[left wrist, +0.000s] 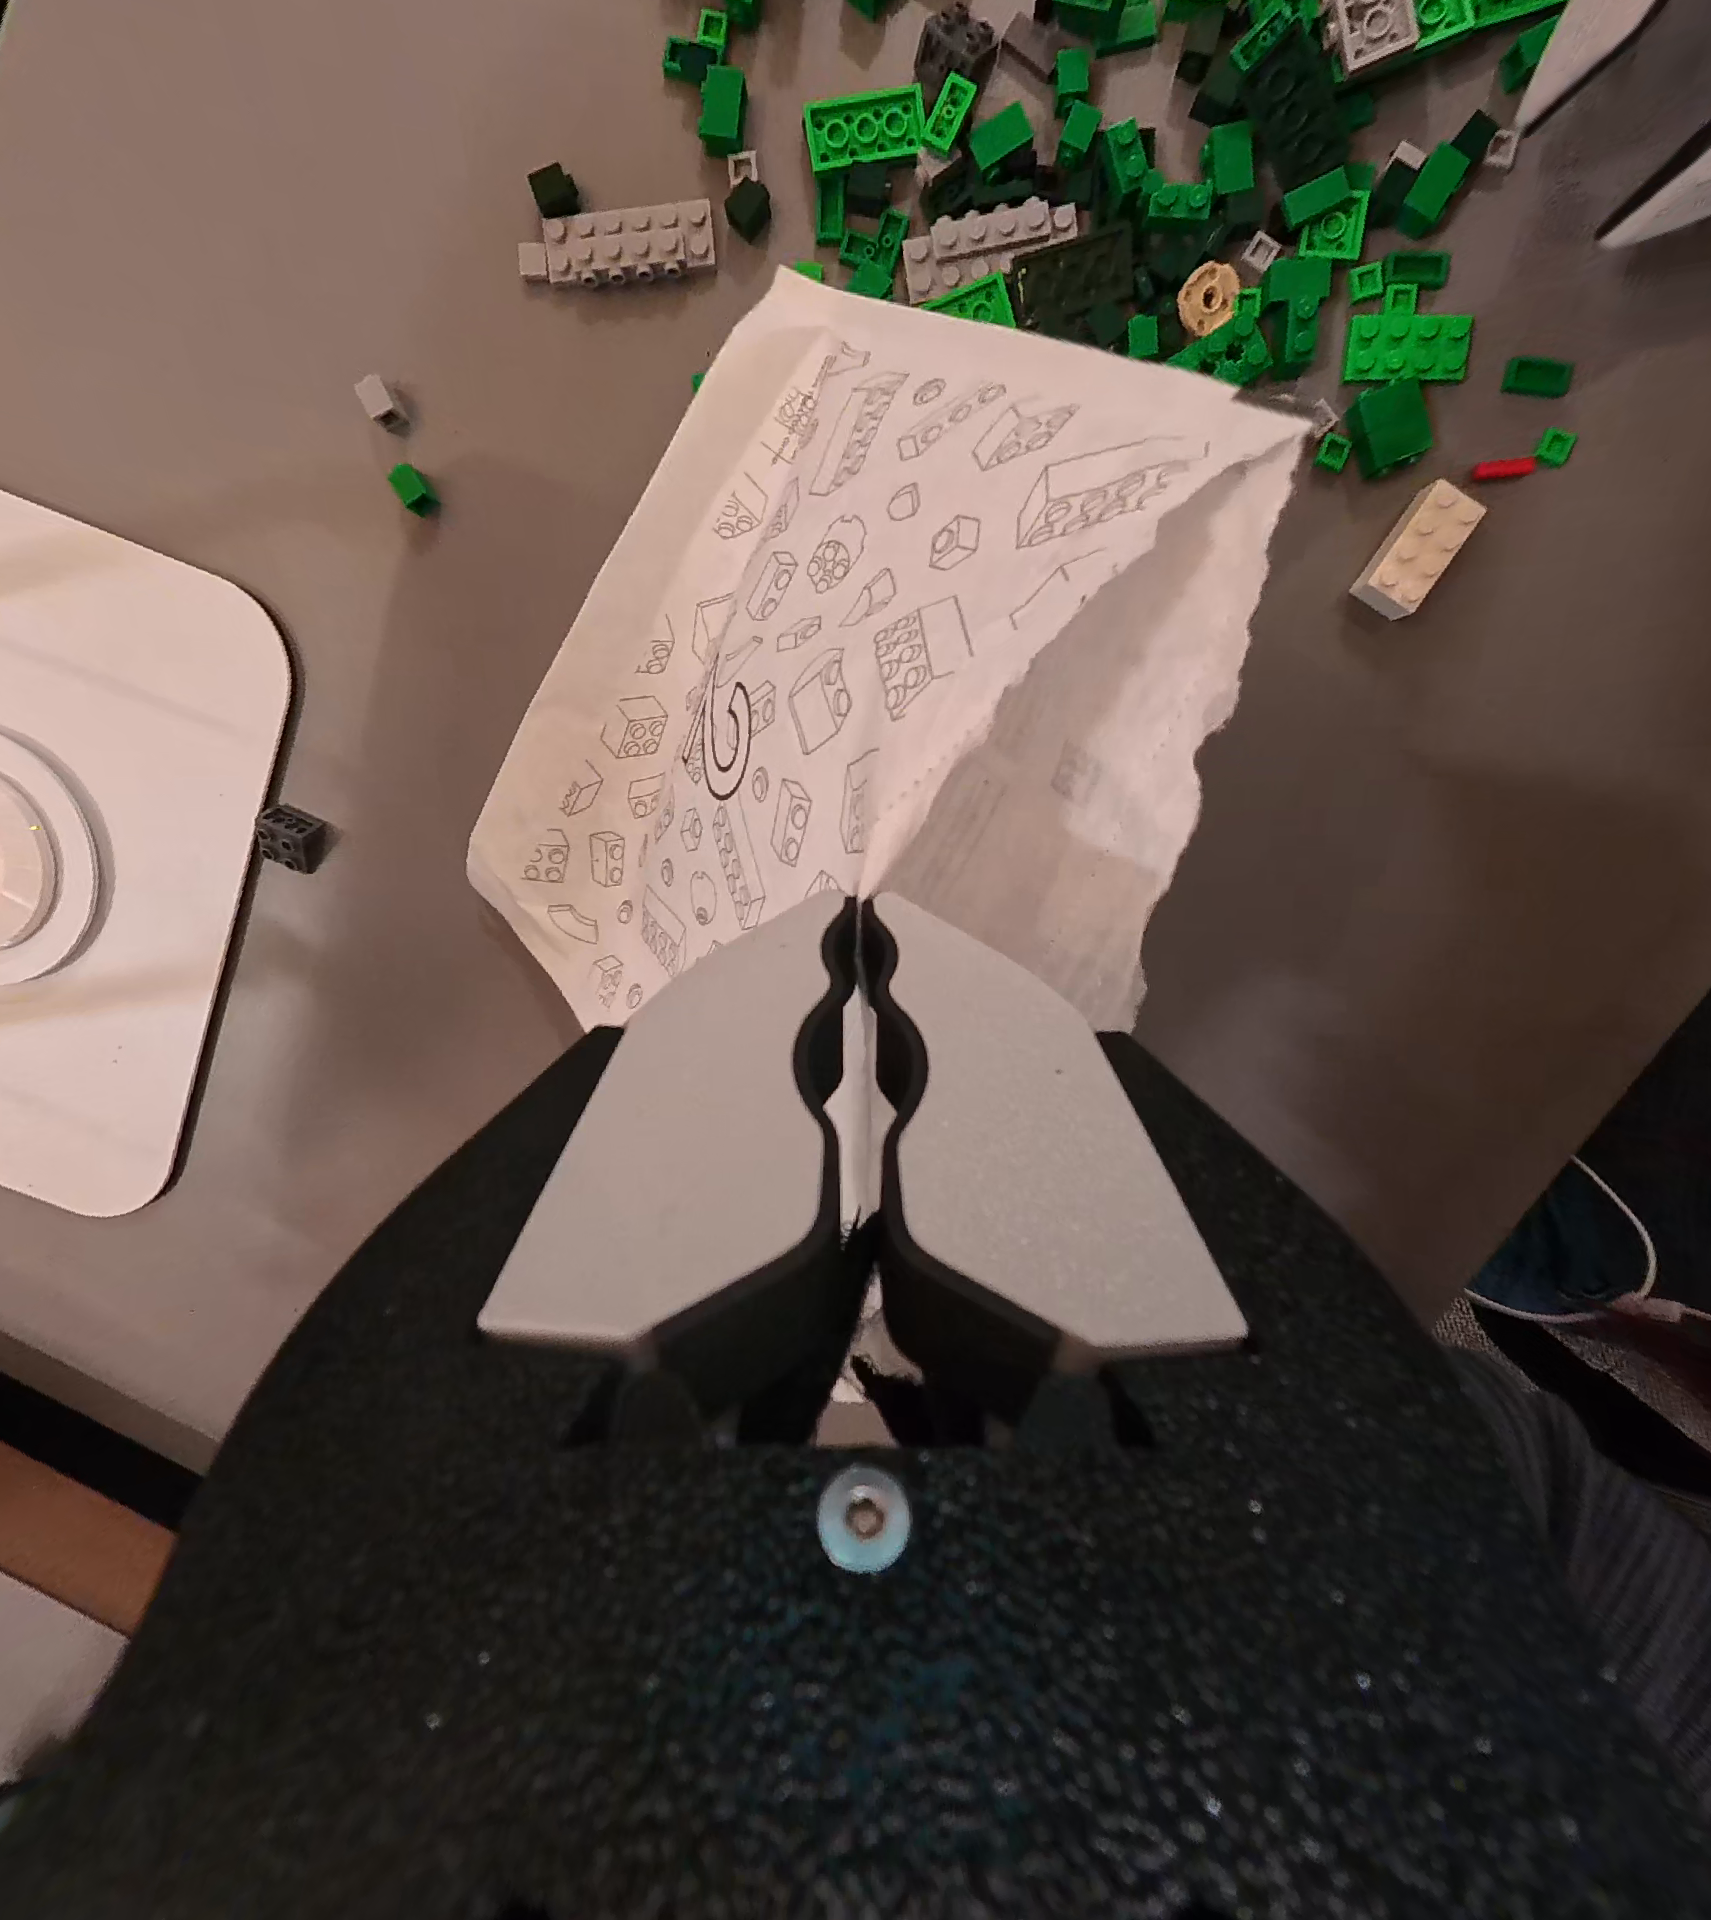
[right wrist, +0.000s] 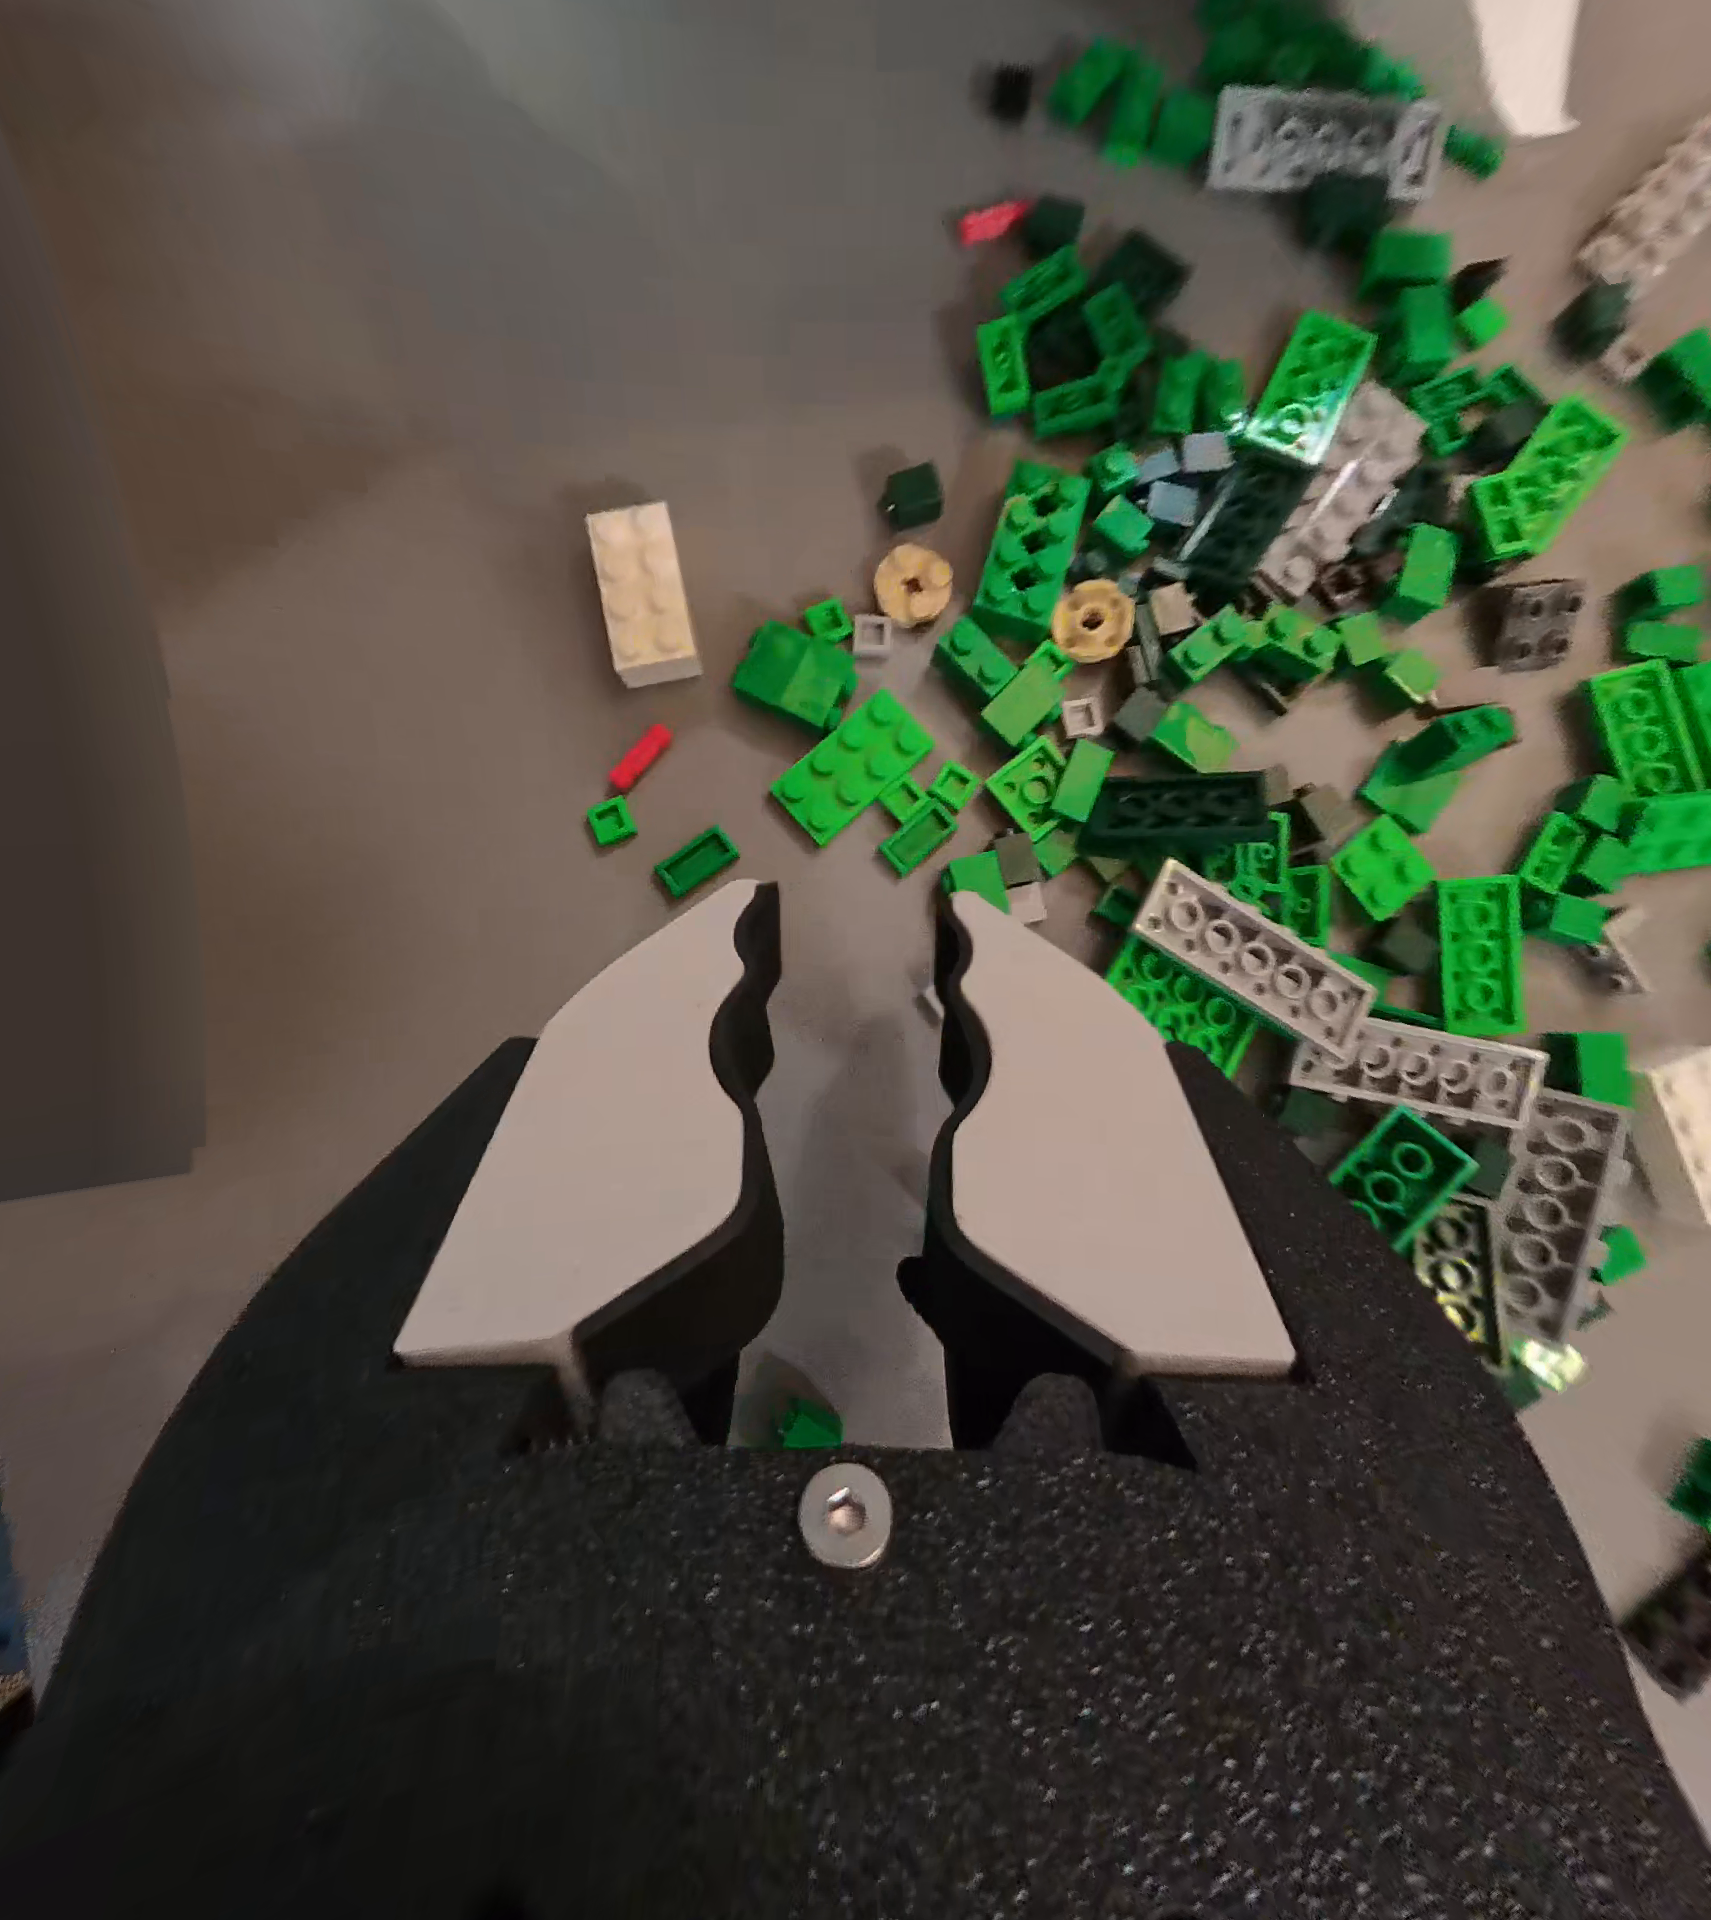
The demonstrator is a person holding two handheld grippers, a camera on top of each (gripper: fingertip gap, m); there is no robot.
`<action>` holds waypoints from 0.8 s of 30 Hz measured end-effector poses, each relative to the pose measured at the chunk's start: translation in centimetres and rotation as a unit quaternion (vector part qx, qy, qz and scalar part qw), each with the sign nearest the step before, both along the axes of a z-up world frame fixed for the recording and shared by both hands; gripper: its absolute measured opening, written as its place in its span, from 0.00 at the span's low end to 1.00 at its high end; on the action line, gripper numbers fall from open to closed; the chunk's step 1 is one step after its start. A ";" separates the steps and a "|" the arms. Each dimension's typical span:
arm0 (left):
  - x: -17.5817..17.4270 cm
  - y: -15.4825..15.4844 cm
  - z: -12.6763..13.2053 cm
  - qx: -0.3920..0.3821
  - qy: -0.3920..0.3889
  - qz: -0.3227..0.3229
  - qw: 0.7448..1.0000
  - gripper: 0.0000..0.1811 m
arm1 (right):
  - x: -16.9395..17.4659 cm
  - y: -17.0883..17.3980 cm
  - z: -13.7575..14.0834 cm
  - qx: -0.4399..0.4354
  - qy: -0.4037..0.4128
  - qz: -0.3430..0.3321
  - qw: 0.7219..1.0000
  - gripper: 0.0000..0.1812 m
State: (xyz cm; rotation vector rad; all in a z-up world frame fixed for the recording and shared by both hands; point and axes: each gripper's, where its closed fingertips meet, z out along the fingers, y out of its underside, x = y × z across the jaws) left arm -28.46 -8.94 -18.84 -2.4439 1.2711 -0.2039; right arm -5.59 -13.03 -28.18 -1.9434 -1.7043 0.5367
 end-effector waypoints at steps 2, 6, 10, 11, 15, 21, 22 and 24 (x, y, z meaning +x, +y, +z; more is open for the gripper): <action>0.1 0.0 0.0 0.000 0.000 -0.002 1.000 0.00 | -0.5 -0.3 -0.4 -0.004 0.000 0.013 1.000 0.15; 0.3 0.0 -0.1 -0.002 0.001 -0.005 1.000 0.00 | -3.1 -1.1 -0.4 0.007 0.016 0.039 0.999 0.15; 0.3 -0.1 -0.1 -0.002 0.003 -0.007 1.000 0.00 | -3.9 -0.9 -0.8 0.012 0.005 0.029 0.999 0.15; 0.3 -0.1 -0.1 -0.001 0.003 -0.007 1.000 0.00 | -3.9 -0.9 -0.7 0.007 0.008 0.025 1.000 0.15; 0.3 -0.1 -0.1 -0.002 0.001 -0.007 1.000 0.00 | -3.3 -0.8 -0.4 0.008 0.006 0.015 1.000 0.15; 0.3 -0.1 -0.1 -0.003 0.001 -0.006 1.000 0.00 | -2.5 -0.5 -0.1 0.008 0.015 -0.006 1.000 0.16; 0.3 -0.1 -0.1 -0.003 0.001 -0.007 1.000 0.00 | -2.7 -0.5 0.0 0.004 0.024 -0.008 1.000 0.16; 0.3 -0.1 -0.1 -0.004 0.002 -0.007 1.000 0.00 | -3.5 -0.7 -0.1 -0.006 0.033 -0.011 0.999 0.17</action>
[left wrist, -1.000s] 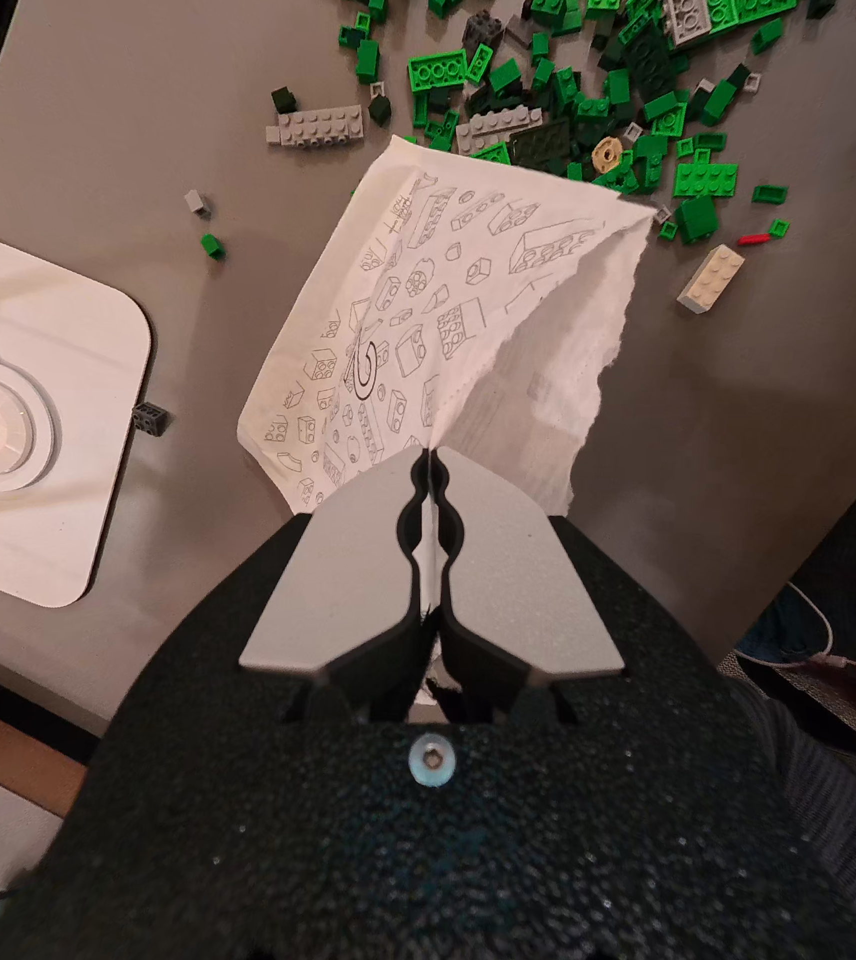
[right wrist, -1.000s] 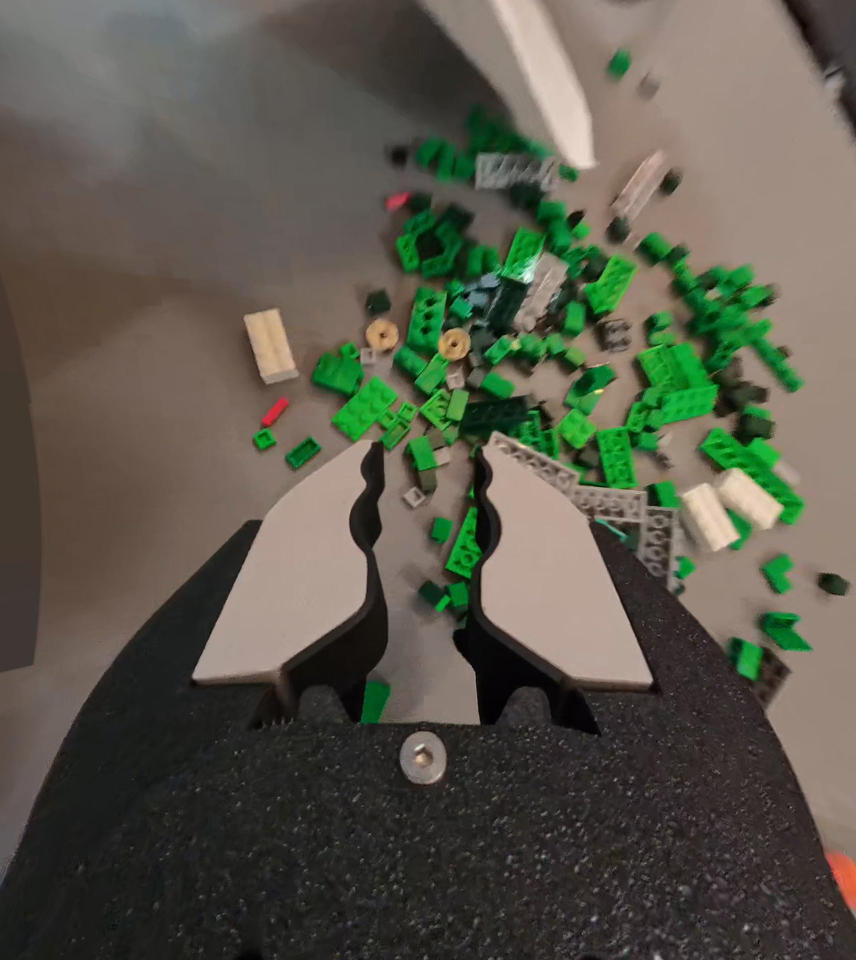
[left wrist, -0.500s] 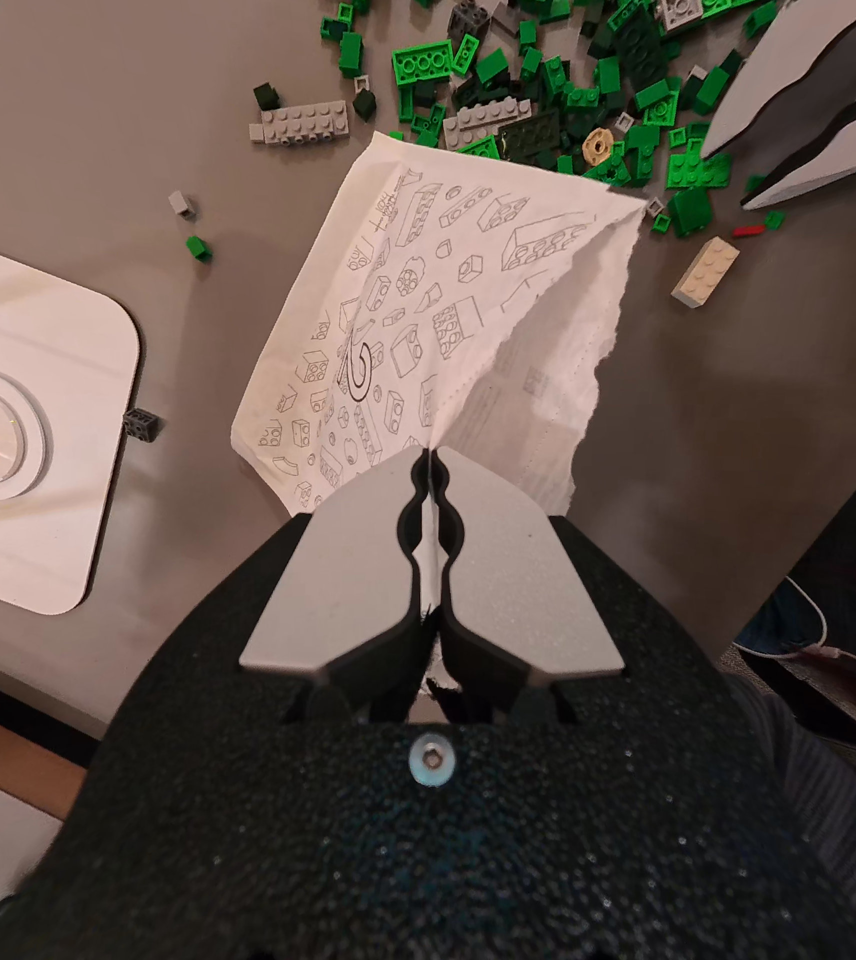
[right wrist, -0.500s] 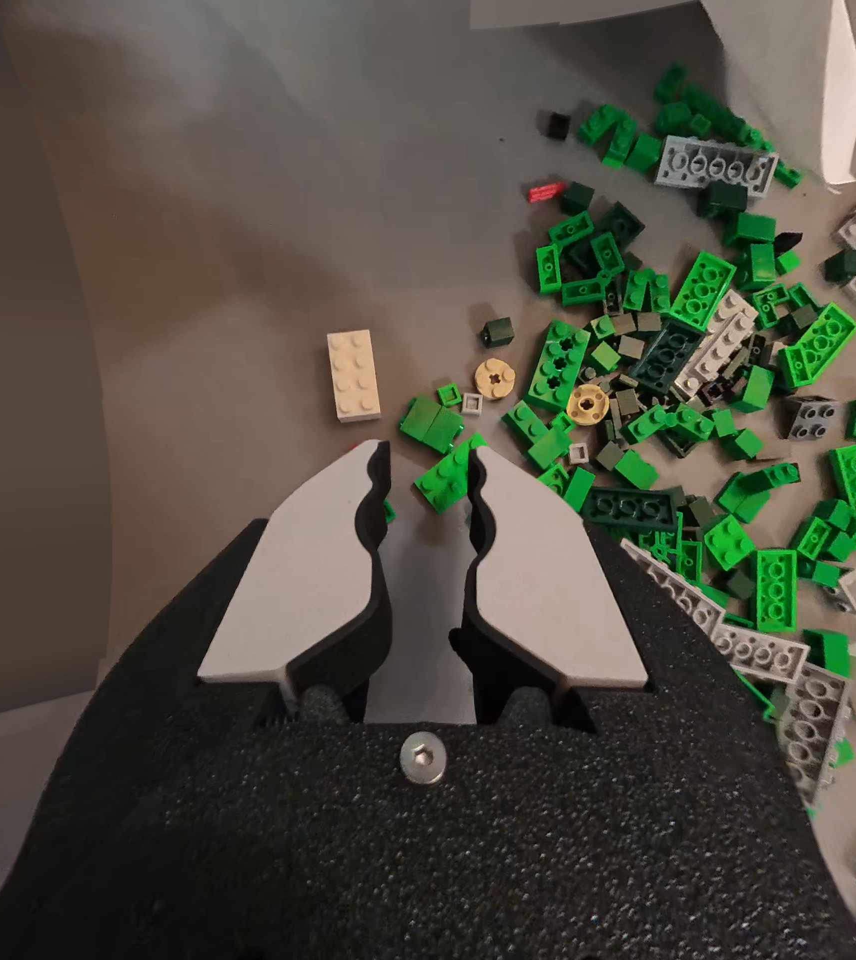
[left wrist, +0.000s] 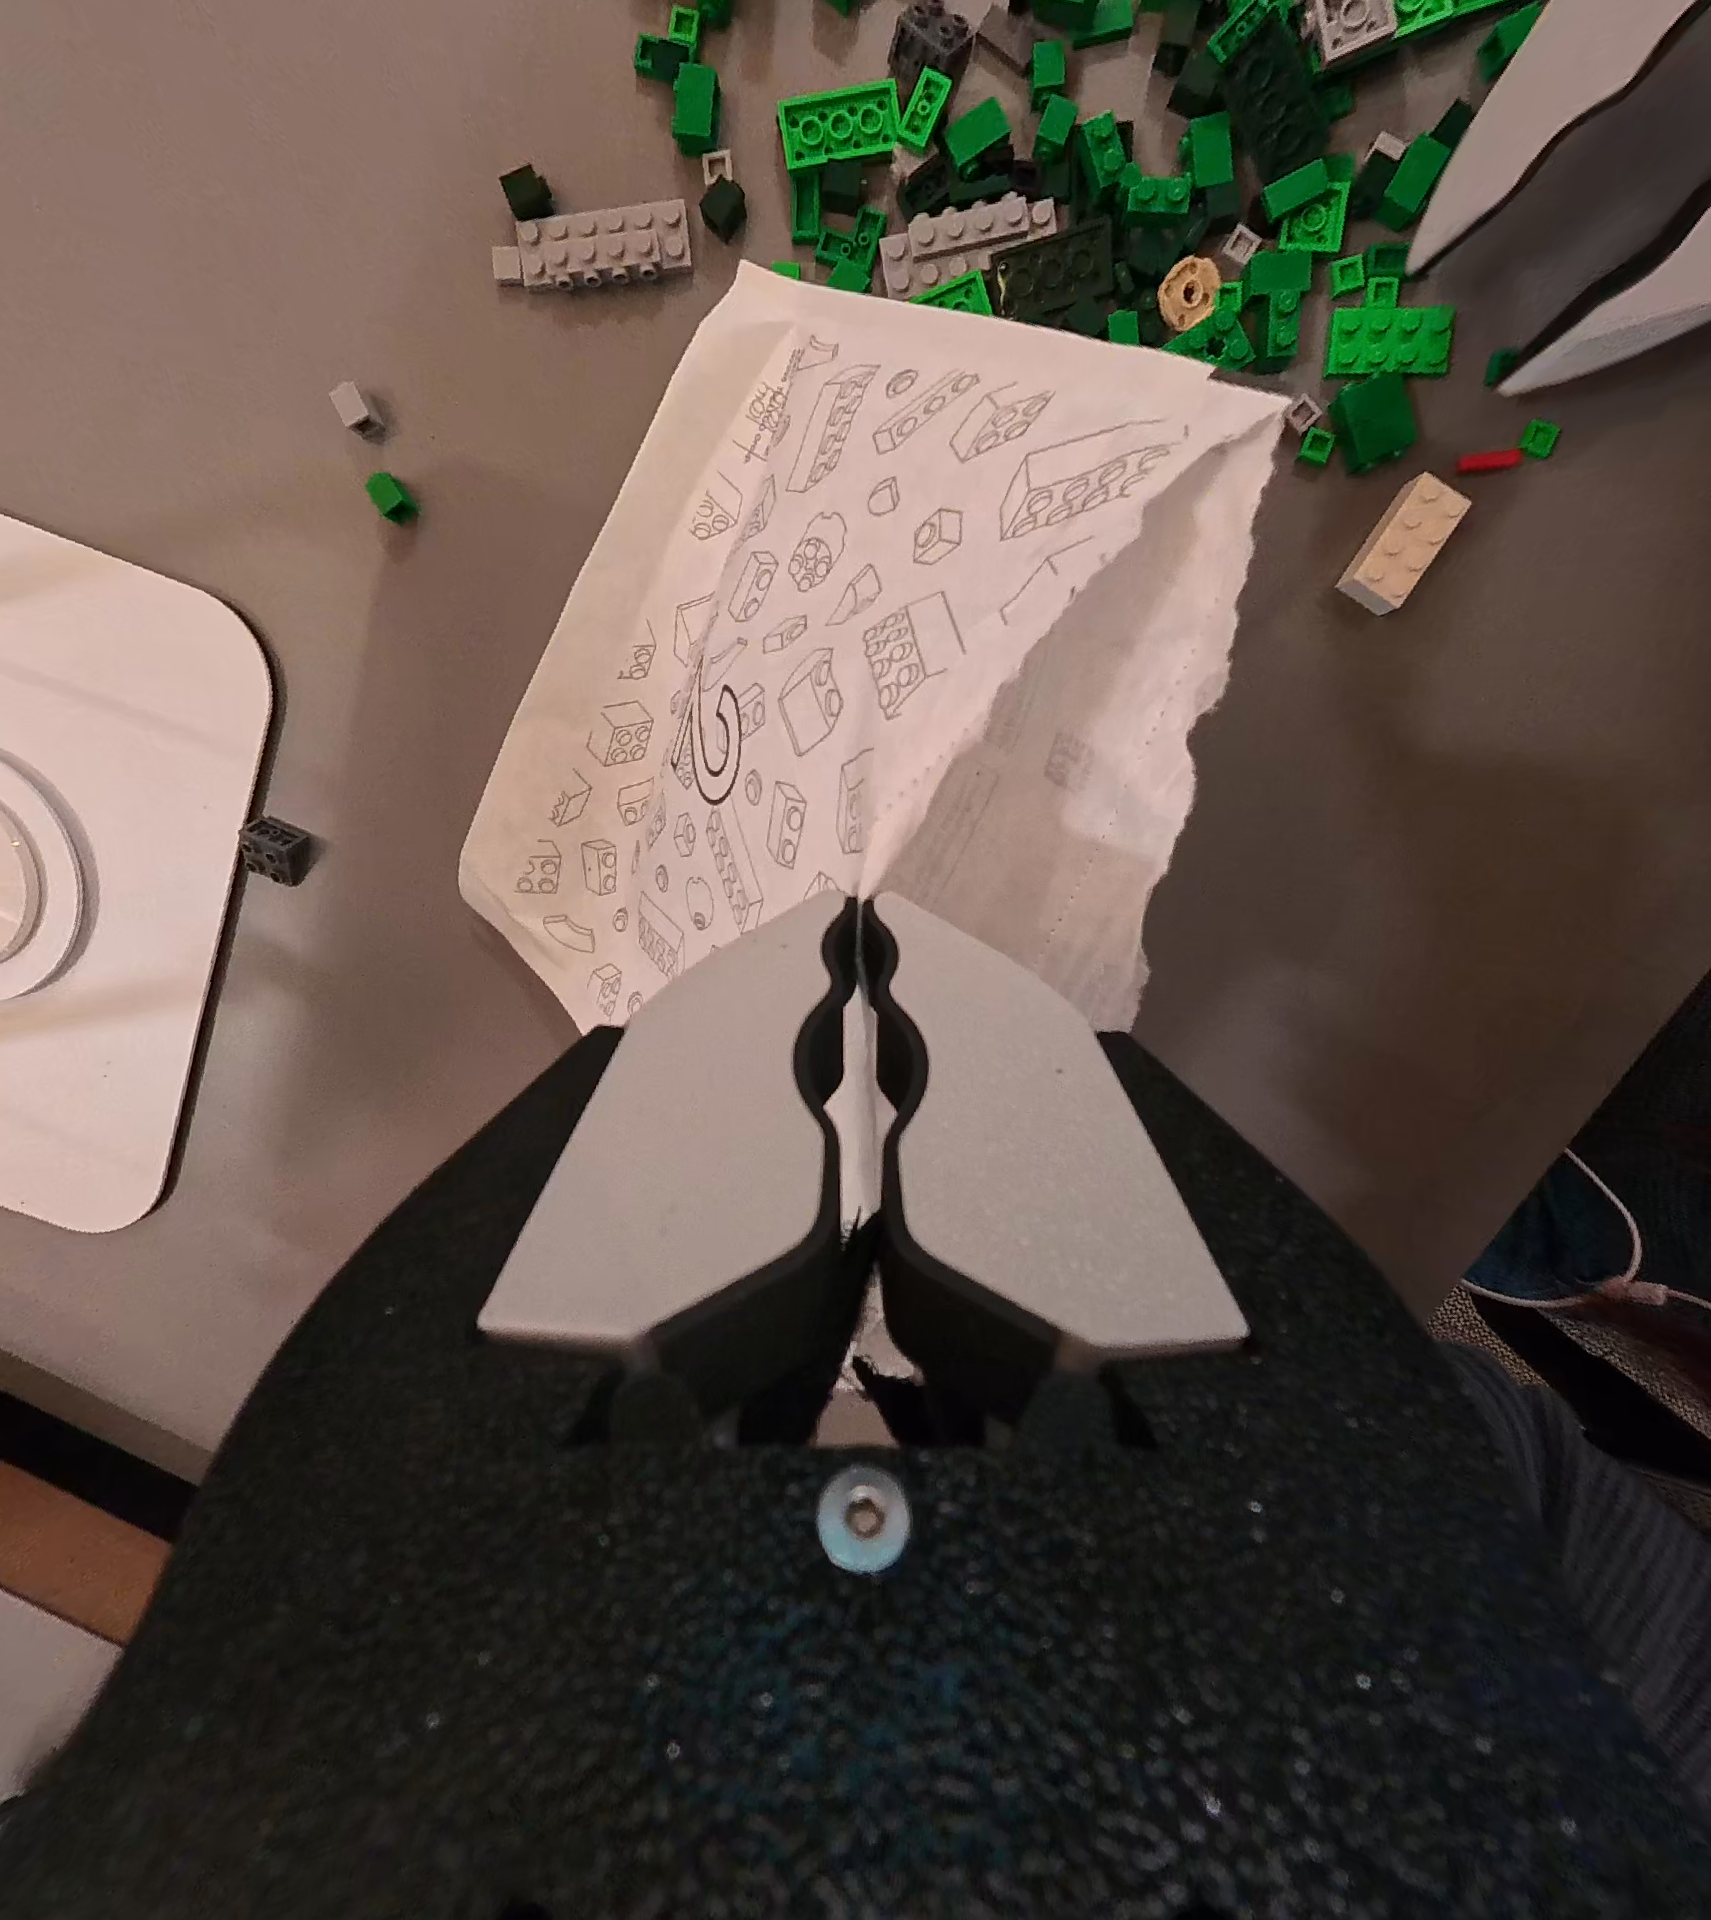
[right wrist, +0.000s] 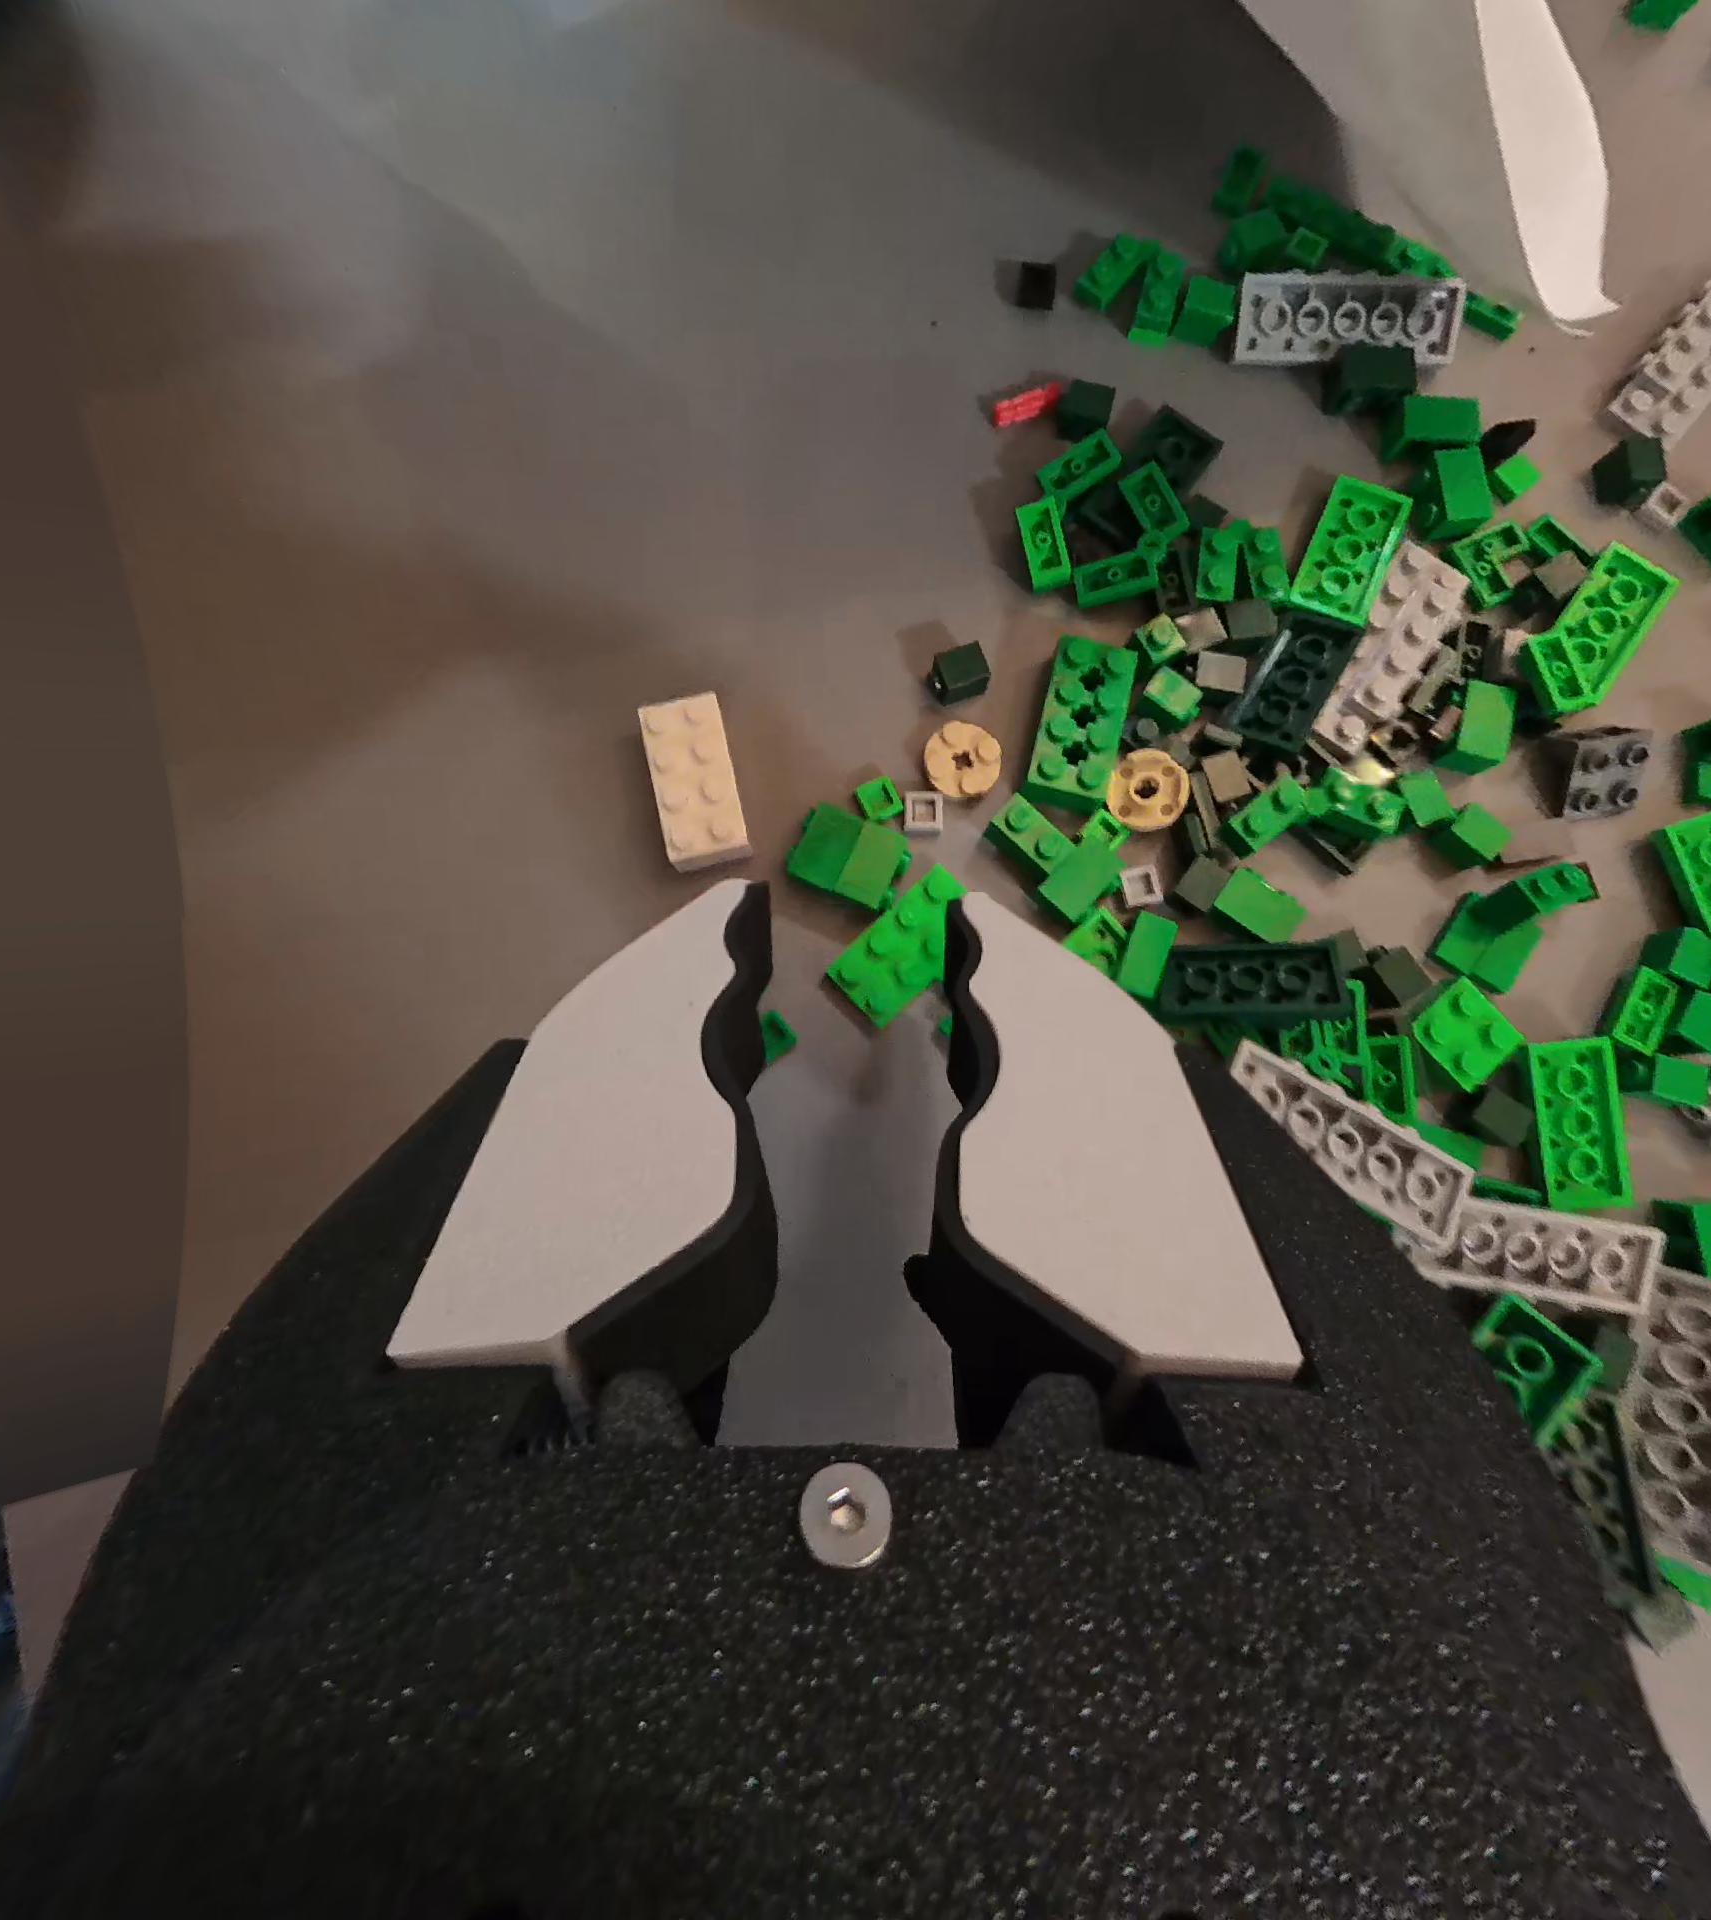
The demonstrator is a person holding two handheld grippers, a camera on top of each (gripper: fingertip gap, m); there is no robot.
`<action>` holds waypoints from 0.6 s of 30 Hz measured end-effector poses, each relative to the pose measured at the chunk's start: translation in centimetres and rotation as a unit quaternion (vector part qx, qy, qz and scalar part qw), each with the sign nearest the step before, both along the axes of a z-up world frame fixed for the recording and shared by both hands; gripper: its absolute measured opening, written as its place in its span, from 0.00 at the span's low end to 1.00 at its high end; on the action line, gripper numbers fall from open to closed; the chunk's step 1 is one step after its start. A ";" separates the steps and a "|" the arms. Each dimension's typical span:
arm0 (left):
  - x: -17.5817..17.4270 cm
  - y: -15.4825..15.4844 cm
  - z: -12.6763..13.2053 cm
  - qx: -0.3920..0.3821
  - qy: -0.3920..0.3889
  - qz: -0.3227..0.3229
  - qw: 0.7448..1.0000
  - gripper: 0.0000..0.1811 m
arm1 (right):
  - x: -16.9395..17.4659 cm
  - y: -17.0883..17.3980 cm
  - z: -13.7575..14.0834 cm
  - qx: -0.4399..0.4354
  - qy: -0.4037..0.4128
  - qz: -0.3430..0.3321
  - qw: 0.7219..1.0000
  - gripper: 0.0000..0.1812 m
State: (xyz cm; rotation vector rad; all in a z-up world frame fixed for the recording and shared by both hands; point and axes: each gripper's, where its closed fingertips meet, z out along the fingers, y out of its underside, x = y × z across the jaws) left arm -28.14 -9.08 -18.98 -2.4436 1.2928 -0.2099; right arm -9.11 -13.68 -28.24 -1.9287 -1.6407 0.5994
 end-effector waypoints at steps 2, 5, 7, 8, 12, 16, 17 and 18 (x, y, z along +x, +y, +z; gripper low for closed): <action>0.1 -0.1 -0.1 -0.002 0.001 -0.001 1.000 0.00 | -0.8 -0.2 -0.4 -0.006 -0.006 0.003 1.000 0.18; 0.1 -0.1 -0.1 -0.003 0.002 -0.003 1.000 0.00 | -1.1 -0.1 -1.3 0.007 -0.040 0.008 0.999 0.18; 0.2 -0.1 -0.1 -0.003 0.002 -0.004 1.000 0.00 | -1.3 -0.1 -1.6 0.014 -0.057 0.015 0.998 0.16; 0.2 -0.1 -0.1 -0.003 0.001 -0.004 1.000 0.00 | -1.4 -0.2 -1.6 0.014 -0.060 0.019 0.998 0.13; 0.1 -0.1 -0.1 -0.003 0.000 -0.004 1.000 0.00 | -1.7 0.5 -0.7 0.072 -0.064 0.034 0.995 0.02; 0.0 -0.1 0.0 -0.002 -0.003 -0.002 1.000 0.00 | -2.3 1.2 1.4 0.176 -0.047 0.053 0.982 0.00; 0.0 -0.1 0.0 -0.003 -0.004 -0.002 1.000 0.00 | -2.3 1.1 1.5 0.174 -0.046 0.056 0.982 0.00; 0.0 -0.1 0.0 -0.004 -0.004 -0.001 1.000 0.00 | -2.2 1.0 1.4 0.161 -0.046 0.055 0.984 0.00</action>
